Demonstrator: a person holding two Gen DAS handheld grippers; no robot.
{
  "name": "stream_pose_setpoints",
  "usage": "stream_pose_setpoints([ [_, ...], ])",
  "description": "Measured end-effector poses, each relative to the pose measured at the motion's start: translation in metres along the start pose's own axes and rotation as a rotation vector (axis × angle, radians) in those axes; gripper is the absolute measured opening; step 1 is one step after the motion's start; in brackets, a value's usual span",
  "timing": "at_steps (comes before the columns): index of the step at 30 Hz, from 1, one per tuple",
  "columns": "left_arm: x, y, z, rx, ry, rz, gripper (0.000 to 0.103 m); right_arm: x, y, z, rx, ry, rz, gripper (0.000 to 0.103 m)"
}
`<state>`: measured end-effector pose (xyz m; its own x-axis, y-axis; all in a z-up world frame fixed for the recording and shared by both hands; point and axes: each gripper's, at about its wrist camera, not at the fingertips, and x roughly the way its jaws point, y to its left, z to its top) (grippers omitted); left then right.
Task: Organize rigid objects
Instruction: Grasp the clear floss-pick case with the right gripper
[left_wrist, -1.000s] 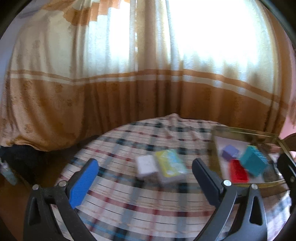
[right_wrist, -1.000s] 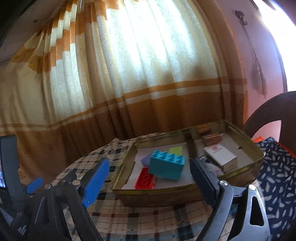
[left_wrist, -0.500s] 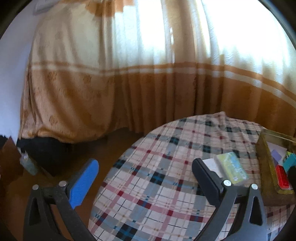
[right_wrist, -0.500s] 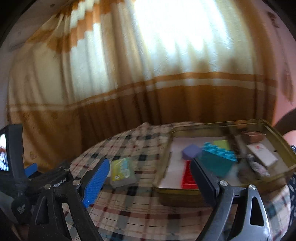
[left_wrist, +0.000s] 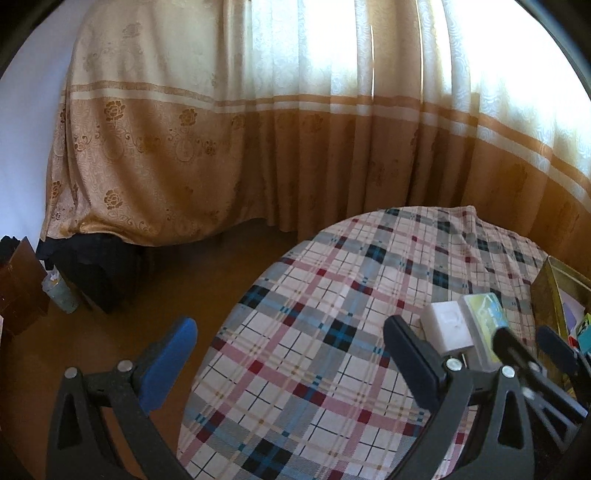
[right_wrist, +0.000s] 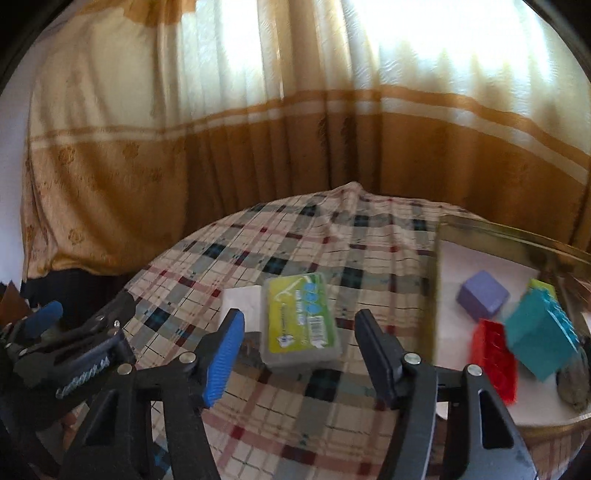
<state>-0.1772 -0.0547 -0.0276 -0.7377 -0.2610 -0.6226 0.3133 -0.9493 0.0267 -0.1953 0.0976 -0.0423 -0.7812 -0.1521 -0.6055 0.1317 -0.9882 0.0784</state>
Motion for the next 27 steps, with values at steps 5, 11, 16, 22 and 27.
stream_pose_setpoints([
  [5,0.002,0.000,0.000,0.007,0.014,0.009,0.103,0.015,0.005,0.009,-0.032,0.042,-0.037,0.062],
  [11,0.010,0.005,0.001,-0.016,0.052,0.017,0.102,0.033,0.008,0.012,-0.054,0.113,-0.033,0.061],
  [16,0.010,0.001,-0.001,0.001,0.055,0.022,0.102,0.045,0.000,0.017,-0.009,0.130,0.004,0.060],
  [22,0.011,0.002,-0.001,0.000,0.059,0.027,0.102,0.048,-0.002,0.017,0.028,0.140,0.083,0.058],
  [27,0.012,0.005,-0.001,-0.010,0.065,0.037,0.102,0.040,-0.003,0.014,0.049,0.122,-0.002,0.055],
])
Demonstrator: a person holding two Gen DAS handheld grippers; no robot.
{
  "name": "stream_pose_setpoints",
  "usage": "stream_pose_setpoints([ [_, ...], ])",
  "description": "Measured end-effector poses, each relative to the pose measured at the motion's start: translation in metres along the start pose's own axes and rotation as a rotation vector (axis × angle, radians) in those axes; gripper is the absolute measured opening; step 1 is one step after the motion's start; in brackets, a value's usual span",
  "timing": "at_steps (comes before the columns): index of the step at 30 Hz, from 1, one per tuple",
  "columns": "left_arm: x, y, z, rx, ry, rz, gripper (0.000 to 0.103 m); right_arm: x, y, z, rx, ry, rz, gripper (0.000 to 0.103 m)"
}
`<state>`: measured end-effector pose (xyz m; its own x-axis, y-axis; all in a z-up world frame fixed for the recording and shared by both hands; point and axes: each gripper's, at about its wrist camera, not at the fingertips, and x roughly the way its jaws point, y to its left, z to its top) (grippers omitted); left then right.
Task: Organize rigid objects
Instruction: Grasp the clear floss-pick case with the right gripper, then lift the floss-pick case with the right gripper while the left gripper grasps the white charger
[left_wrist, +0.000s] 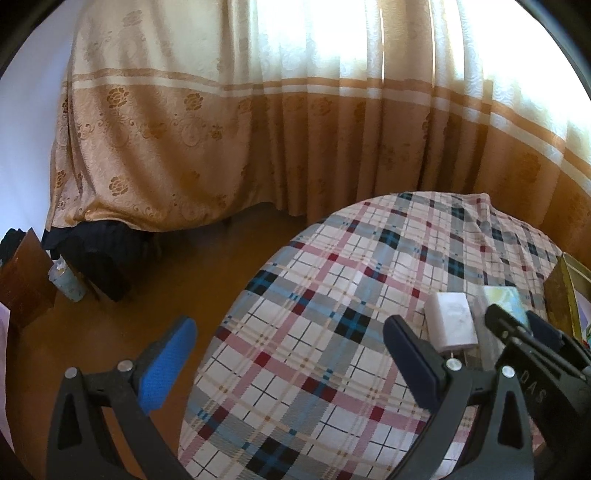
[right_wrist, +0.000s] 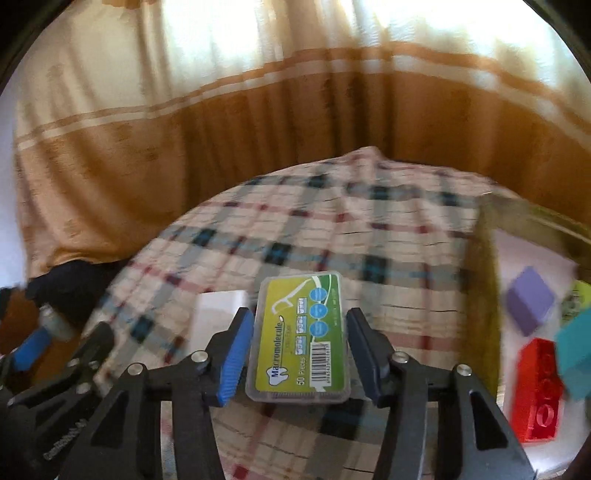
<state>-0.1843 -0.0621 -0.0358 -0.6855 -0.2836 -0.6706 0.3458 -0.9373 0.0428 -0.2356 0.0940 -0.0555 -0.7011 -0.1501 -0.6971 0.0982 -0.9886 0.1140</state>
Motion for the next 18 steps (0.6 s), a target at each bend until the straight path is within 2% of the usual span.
stream_pose_setpoints([
  [2,0.001,-0.001,0.000,0.004,0.005,0.000,0.102,0.002,0.001,0.001,-0.004,0.008,-0.007,0.055],
  [6,0.001,-0.003,0.000,0.013,0.006,0.004,0.102,0.018,0.006,0.002,-0.039,0.080,-0.004,0.059],
  [8,0.001,-0.003,-0.001,0.011,0.008,0.004,0.102,0.021,0.012,0.002,-0.062,0.090,-0.005,0.060],
  [9,0.001,-0.003,-0.001,0.009,0.009,0.002,0.102,0.022,0.013,0.001,-0.069,0.090,-0.007,0.057],
  [11,0.001,-0.001,-0.001,0.000,0.012,-0.003,0.102,0.020,0.011,0.000,-0.054,0.083,0.030,0.057],
  [14,0.001,0.000,-0.002,-0.001,0.012,0.003,0.102,0.009,0.003,-0.001,-0.014,0.037,0.059,0.056],
  [18,0.000,-0.004,-0.001,0.020,0.007,0.003,0.102,-0.024,0.002,-0.008,-0.021,-0.115,0.081,0.057],
])
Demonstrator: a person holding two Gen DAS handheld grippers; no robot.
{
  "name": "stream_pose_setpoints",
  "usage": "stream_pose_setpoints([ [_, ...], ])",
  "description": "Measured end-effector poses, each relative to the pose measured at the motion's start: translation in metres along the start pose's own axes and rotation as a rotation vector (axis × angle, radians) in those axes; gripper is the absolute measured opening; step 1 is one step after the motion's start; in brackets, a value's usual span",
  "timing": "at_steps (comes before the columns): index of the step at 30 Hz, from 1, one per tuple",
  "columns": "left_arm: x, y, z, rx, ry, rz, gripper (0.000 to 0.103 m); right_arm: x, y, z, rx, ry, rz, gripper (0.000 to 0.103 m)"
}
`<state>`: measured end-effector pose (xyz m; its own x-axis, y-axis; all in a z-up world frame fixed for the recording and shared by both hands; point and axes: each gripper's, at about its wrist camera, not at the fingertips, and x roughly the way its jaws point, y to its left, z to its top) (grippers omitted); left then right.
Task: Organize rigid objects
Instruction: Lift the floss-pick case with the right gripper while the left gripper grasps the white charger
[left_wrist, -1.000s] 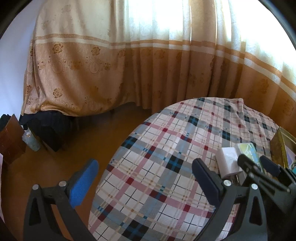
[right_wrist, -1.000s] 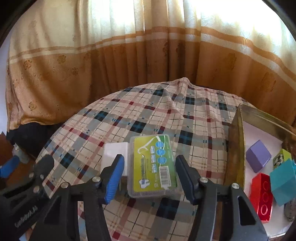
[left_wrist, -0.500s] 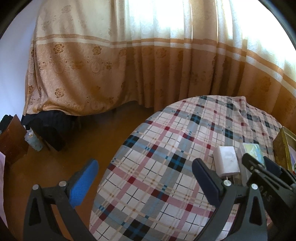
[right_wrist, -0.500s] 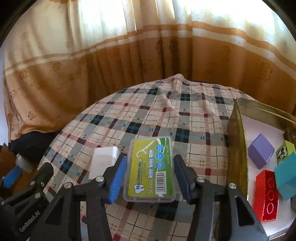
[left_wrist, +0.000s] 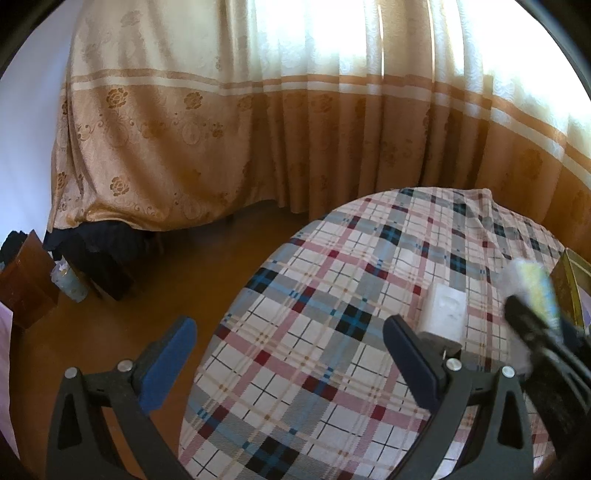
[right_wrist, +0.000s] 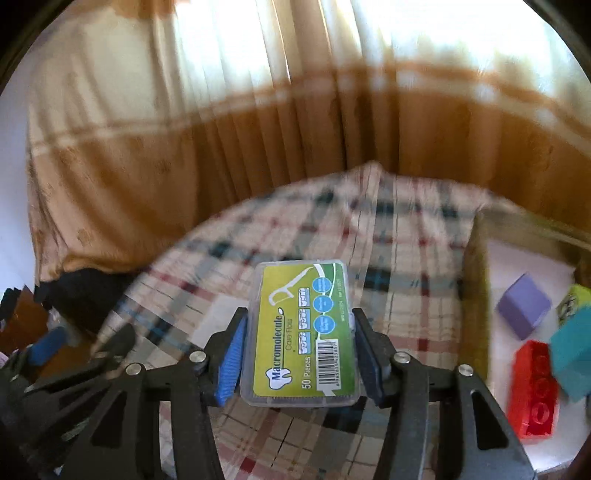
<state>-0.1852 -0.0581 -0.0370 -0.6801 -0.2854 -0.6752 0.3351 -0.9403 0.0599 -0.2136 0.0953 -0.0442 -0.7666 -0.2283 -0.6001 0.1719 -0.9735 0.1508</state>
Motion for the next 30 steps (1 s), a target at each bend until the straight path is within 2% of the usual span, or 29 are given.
stream_pose_setpoints([
  [4,-0.003,-0.004,-0.001,0.023,-0.013,-0.011,0.102,-0.036,0.003,-0.011,-0.054,-0.123,-0.046,0.057],
  [9,-0.008,-0.014,-0.001,0.068,-0.031,0.004,0.103,-0.066,-0.003,-0.017,-0.074,-0.213,-0.084,0.057],
  [15,-0.016,-0.019,-0.003,0.102,-0.070,-0.007,0.103,-0.067,-0.016,-0.019,-0.019,-0.189,-0.072,0.057],
  [23,-0.018,-0.026,-0.004,0.120,-0.072,-0.013,0.103,-0.074,-0.019,-0.020,-0.009,-0.204,-0.064,0.057],
  [27,-0.018,-0.027,-0.003,0.118,-0.068,-0.028,0.103,-0.075,-0.021,-0.020,0.003,-0.211,-0.064,0.057],
  [30,-0.019,-0.028,-0.004,0.119,-0.065,-0.067,0.103,-0.077,-0.024,-0.019,0.018,-0.216,-0.064,0.057],
])
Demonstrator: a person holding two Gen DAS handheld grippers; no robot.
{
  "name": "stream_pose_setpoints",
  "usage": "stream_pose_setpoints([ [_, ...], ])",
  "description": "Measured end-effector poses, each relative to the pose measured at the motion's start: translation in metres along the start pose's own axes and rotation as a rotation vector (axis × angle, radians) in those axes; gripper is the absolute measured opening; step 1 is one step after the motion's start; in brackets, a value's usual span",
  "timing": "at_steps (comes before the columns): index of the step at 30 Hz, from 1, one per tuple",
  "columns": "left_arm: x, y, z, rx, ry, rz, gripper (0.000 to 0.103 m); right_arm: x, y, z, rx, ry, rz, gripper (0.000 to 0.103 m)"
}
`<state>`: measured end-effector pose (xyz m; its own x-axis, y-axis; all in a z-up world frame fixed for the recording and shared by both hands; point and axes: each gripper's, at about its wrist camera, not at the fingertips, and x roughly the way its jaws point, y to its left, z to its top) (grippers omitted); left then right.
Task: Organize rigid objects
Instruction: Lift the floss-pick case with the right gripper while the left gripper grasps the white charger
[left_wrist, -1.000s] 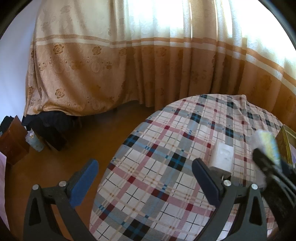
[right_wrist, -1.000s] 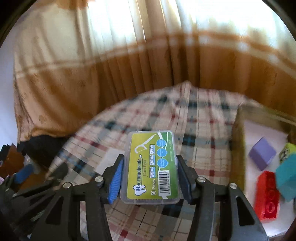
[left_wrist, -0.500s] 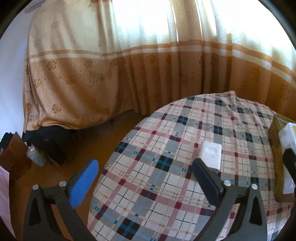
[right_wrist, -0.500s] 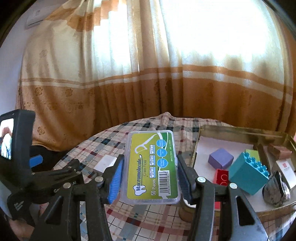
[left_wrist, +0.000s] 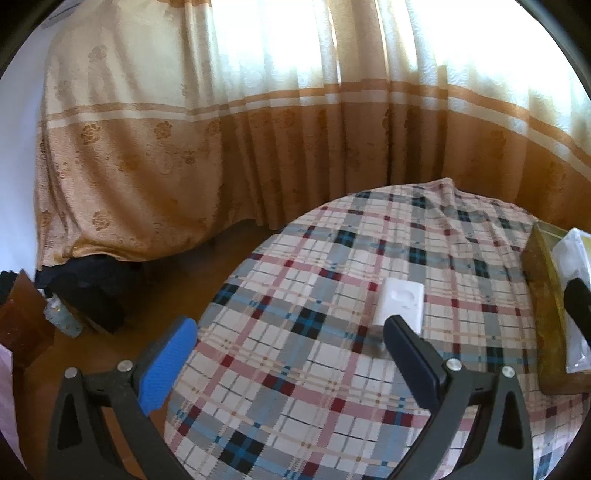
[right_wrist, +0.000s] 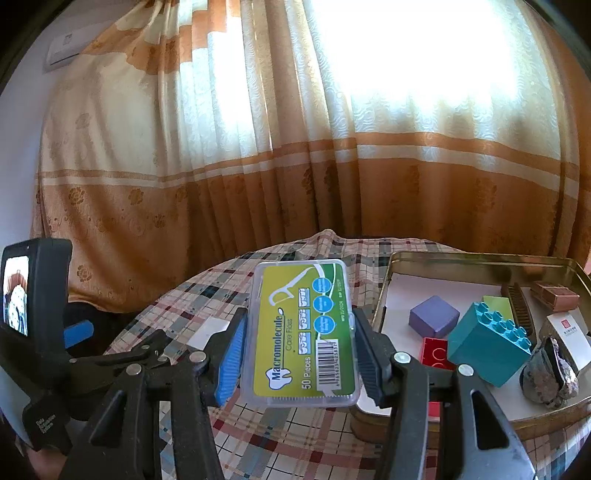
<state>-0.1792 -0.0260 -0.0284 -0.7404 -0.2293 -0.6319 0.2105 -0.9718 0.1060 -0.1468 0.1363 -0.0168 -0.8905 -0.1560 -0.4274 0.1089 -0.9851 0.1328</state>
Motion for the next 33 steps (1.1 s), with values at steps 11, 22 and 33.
stream_pose_setpoints([
  [11,0.021,-0.054,0.021,0.103,0.045,-0.138,0.101,-0.003,-0.005,0.001,0.011,-0.021,-0.035,0.057],
  [22,0.072,-0.052,0.019,0.021,0.226,-0.206,0.092,0.006,-0.012,0.002,0.025,0.006,-0.045,0.057],
  [33,0.067,-0.056,0.014,0.052,0.207,-0.238,0.070,0.008,-0.009,0.000,0.002,0.008,-0.062,0.057],
])
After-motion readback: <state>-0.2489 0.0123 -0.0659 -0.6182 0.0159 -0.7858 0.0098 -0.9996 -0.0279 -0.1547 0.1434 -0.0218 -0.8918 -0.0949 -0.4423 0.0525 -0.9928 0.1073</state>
